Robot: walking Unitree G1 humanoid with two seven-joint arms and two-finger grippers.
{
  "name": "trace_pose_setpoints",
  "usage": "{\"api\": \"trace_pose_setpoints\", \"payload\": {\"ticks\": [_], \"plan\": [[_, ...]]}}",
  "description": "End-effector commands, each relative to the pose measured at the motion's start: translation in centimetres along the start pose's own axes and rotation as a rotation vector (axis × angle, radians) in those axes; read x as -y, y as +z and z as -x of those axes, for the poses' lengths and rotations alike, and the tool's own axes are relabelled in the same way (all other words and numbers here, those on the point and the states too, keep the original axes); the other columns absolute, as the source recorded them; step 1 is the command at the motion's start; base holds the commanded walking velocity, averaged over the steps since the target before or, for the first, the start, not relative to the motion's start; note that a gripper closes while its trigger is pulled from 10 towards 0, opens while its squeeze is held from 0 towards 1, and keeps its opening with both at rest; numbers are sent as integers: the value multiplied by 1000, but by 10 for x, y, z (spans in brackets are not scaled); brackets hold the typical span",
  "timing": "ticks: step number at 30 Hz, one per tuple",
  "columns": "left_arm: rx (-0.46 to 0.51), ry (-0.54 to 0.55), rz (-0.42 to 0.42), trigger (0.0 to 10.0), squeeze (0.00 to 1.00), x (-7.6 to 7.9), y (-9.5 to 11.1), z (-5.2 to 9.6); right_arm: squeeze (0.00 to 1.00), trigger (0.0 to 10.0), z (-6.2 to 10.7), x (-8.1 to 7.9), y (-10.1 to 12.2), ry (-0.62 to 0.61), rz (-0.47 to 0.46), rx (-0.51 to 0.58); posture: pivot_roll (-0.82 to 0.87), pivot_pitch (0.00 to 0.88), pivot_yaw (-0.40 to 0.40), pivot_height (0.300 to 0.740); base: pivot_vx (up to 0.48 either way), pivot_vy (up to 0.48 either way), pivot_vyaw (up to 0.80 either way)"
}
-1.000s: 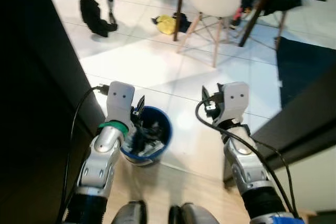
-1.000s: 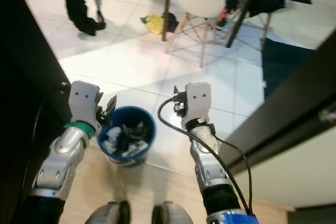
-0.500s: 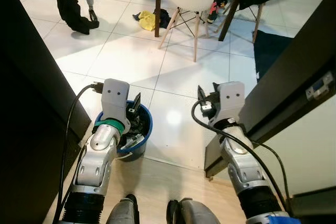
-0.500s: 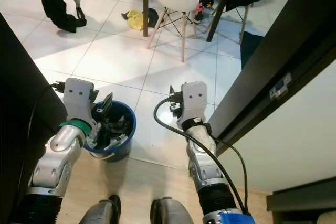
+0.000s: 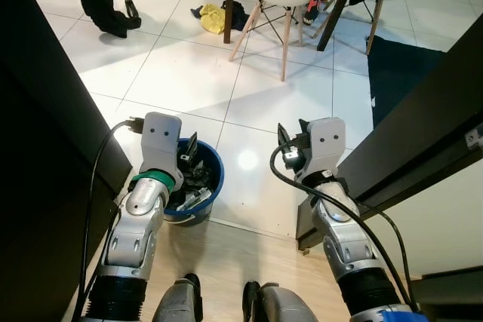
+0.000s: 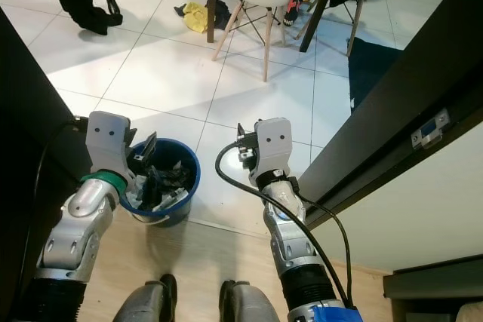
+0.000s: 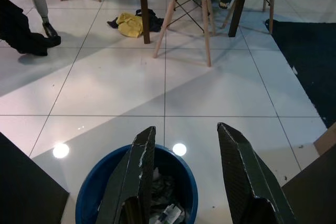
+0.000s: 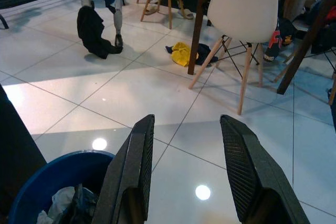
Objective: Clean up the room
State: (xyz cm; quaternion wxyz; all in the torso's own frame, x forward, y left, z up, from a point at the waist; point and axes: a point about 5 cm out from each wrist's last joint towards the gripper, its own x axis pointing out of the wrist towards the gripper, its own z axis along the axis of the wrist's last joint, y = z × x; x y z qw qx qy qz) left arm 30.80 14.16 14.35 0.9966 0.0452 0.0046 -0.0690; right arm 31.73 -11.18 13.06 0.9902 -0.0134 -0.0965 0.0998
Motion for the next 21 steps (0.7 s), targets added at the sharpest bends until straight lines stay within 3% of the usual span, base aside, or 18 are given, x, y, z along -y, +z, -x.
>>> {"api": "trace_pose_setpoints", "payload": {"ticks": [1,8,18,21], "plan": [[-25,-7,-5,10000,0,2,-7,0,0,10000,3,2,-7,-9,1,-26,-16,110,5,740,424,0,0],[-30,0,1,10000,0,1,-7,0,0,10000,4,2,-7,-10,1,-28,-18,111,5,740,322,0,0],[-19,1,1,10000,0,1,-6,1,0,10000,4,2,-7,-13,1,-28,-18,113,5,740,0,0,0],[-20,2,-5,10000,0,1,-6,1,0,10000,4,2,-7,-13,1,-28,-18,113,5,740,-424,0,0]]}}
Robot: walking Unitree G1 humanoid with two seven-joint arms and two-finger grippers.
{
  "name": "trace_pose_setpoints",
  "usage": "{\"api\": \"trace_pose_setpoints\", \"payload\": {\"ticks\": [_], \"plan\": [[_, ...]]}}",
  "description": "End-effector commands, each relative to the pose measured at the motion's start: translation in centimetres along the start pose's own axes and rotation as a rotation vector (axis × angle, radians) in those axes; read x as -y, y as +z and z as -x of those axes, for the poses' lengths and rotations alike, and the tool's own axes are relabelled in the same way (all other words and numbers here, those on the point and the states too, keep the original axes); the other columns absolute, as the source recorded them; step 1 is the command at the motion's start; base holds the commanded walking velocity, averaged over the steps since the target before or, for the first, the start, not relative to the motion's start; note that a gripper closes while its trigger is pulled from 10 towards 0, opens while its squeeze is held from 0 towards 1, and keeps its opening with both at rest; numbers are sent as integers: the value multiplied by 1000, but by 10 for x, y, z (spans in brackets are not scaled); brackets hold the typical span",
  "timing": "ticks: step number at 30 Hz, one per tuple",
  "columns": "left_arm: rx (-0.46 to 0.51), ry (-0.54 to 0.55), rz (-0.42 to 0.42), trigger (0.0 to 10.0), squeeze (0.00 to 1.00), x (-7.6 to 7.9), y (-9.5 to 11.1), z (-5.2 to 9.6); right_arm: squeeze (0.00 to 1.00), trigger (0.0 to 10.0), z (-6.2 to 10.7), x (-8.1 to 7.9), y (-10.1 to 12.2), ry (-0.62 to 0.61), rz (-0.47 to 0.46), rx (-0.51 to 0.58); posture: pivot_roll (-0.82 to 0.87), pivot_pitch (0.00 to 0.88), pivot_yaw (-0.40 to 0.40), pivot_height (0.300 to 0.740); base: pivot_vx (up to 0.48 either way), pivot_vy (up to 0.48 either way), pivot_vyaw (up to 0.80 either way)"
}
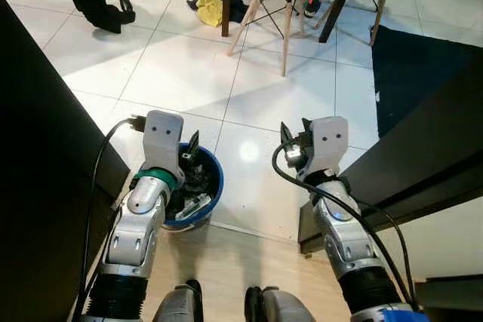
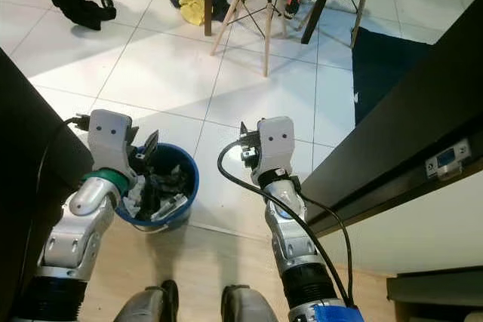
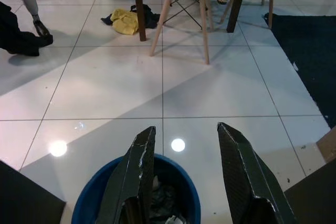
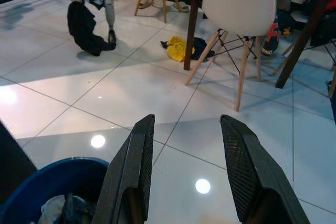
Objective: Clean up the room
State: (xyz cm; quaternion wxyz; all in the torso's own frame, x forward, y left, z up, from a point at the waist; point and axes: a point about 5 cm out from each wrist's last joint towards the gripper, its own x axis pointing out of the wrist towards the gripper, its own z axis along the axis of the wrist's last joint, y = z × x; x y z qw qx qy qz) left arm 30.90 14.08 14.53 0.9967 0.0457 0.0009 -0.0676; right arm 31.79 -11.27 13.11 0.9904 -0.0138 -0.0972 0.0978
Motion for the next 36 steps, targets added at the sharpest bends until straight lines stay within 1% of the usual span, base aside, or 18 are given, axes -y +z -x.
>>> {"api": "trace_pose_setpoints", "payload": {"ticks": [1,16,36], "plan": [[-28,-1,-3,10000,0,1,-8,2,0,10000,5,1,-8,-9,-1,-29,-18,113,5,740,-480,0,0],[-31,0,4,10000,0,1,-9,2,0,10000,4,1,-8,-12,0,-30,-17,111,6,740,-453,0,0],[-28,-3,9,10000,0,1,-8,1,0,10000,4,2,-8,-16,2,-32,-19,109,9,740,-375,0,0]]}}
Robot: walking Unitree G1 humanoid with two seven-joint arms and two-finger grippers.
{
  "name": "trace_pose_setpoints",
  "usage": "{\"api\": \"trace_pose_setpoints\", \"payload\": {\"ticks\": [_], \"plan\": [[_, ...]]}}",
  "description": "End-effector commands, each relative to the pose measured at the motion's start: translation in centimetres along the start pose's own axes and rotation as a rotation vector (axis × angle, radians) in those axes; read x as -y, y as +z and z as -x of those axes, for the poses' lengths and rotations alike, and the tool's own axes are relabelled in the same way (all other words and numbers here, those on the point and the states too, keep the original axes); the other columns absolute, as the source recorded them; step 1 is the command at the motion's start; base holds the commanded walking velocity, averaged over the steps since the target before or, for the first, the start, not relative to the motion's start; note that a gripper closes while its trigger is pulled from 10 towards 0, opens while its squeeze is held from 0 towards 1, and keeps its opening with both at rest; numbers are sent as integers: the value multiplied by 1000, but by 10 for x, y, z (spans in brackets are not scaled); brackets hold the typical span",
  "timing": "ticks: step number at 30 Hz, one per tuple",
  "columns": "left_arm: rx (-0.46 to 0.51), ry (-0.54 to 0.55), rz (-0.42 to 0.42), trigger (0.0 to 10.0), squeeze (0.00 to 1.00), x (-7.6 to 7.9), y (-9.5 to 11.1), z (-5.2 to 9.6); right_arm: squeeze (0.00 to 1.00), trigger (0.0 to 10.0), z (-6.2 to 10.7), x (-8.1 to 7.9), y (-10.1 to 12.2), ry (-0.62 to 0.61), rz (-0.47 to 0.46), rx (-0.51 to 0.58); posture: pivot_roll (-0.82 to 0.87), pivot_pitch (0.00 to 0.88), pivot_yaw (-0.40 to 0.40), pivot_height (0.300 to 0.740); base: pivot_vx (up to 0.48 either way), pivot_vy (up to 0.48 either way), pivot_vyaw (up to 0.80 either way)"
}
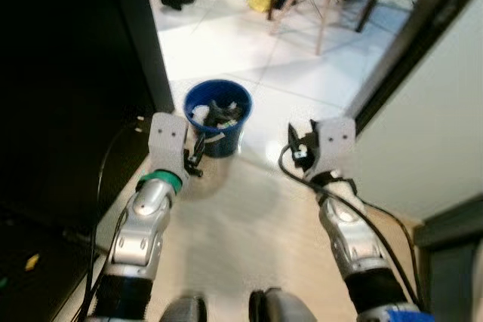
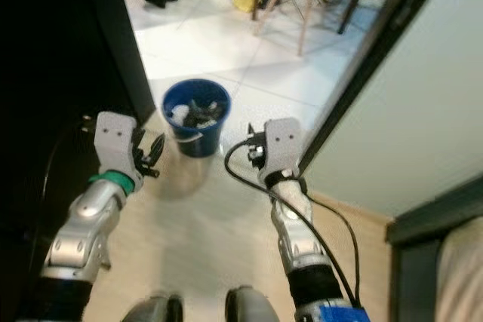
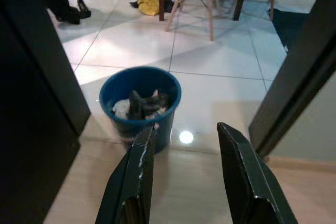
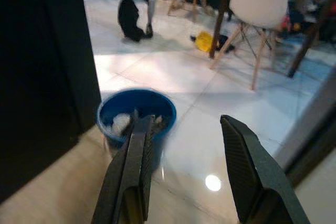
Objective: Clean up the room
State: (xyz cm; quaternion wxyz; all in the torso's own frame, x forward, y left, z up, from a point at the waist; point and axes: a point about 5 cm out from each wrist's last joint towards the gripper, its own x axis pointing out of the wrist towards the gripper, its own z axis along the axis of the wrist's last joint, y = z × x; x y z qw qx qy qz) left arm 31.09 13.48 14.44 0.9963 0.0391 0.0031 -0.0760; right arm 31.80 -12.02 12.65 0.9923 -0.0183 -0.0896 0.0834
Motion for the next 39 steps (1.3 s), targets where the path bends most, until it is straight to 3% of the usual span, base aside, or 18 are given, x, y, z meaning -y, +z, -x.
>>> {"api": "trace_pose_setpoints", "payload": {"ticks": [1,25,32,39], "plan": [[-25,14,-4,10000,0,-5,-7,4,0,10000,2,-5,-4,12,-8,-16,-19,109,9,740,-345,0,0],[-23,5,0,10000,0,-2,-8,3,0,10000,2,-3,-4,8,-15,-19,-27,100,4,740,-283,0,0],[-23,3,2,10000,0,-2,-8,3,0,10000,2,-2,-4,3,-21,-22,-27,100,4,740,-251,0,-732],[-23,2,4,10000,0,-1,-8,3,0,10000,2,-2,-5,3,-22,-25,-27,101,4,740,-247,0,0]]}}
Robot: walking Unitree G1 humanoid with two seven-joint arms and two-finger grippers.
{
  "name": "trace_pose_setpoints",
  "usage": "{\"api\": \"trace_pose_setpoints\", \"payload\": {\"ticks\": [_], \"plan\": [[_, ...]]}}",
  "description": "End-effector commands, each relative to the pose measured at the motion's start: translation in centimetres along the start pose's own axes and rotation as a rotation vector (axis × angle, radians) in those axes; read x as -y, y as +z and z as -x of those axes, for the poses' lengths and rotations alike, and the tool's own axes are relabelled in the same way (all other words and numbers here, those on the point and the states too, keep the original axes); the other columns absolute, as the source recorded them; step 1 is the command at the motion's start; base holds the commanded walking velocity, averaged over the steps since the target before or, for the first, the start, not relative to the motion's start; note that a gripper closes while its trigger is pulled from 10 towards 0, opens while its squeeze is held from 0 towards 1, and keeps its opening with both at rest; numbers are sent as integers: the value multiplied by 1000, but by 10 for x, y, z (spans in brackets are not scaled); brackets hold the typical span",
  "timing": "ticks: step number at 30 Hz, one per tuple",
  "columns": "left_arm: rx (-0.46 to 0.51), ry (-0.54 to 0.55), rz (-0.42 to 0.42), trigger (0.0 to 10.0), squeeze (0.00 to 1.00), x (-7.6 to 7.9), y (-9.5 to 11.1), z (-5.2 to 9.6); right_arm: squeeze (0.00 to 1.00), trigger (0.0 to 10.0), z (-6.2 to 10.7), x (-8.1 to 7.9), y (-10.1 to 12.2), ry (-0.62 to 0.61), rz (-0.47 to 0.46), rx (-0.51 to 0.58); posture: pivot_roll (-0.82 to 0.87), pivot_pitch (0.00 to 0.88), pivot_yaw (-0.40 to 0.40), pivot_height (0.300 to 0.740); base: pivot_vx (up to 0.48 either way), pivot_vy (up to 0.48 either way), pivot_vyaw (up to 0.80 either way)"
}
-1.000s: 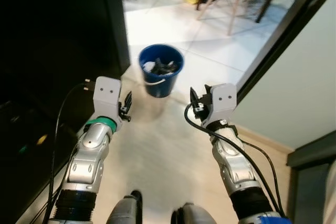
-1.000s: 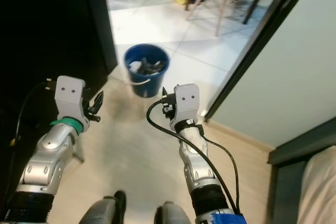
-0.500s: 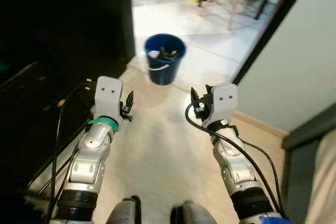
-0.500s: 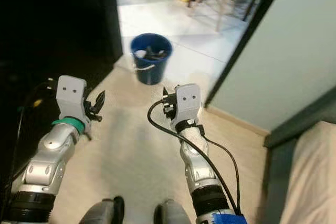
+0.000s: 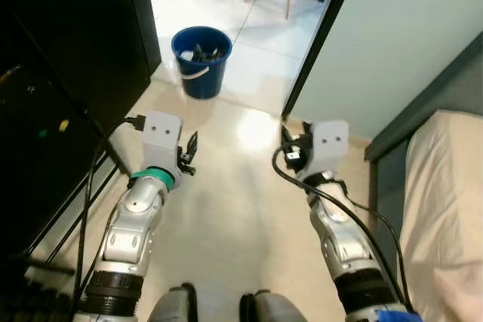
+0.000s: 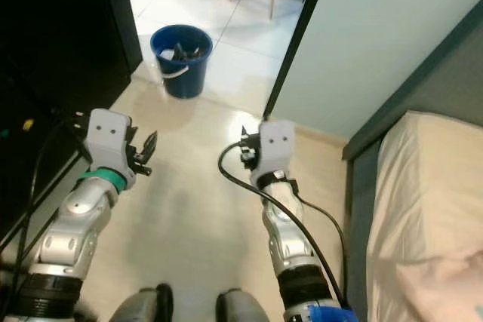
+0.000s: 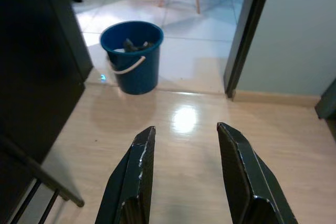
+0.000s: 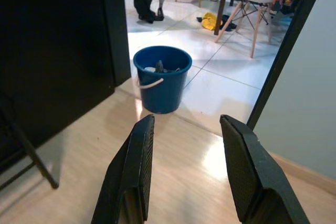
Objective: Clean up the room
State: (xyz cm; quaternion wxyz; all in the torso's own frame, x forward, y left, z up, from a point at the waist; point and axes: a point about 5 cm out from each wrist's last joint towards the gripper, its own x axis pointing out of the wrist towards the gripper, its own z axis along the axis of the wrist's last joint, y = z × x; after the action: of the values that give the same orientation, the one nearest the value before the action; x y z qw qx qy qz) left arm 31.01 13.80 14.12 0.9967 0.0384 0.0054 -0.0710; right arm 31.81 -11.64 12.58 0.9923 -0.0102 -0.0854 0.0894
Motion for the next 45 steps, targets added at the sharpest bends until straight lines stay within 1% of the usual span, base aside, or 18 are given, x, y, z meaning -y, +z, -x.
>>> {"api": "trace_pose_setpoints", "payload": {"ticks": [1,5,30,45], "plan": [[-18,-8,2,10000,0,2,-5,2,0,10000,2,2,-4,-8,-4,-18,-27,102,4,740,-247,0,0],[-18,-8,3,10000,0,2,-5,1,0,10000,2,2,-4,-8,-3,-18,-26,102,4,740,-246,0,0],[-34,-10,4,10000,0,2,-5,1,0,10000,3,2,-5,-12,4,-26,-26,105,6,740,0,0,0],[-58,-14,-8,10000,0,2,-12,3,0,10000,4,2,-7,-9,-4,-38,-25,108,6,740,0,0,-788]]}}
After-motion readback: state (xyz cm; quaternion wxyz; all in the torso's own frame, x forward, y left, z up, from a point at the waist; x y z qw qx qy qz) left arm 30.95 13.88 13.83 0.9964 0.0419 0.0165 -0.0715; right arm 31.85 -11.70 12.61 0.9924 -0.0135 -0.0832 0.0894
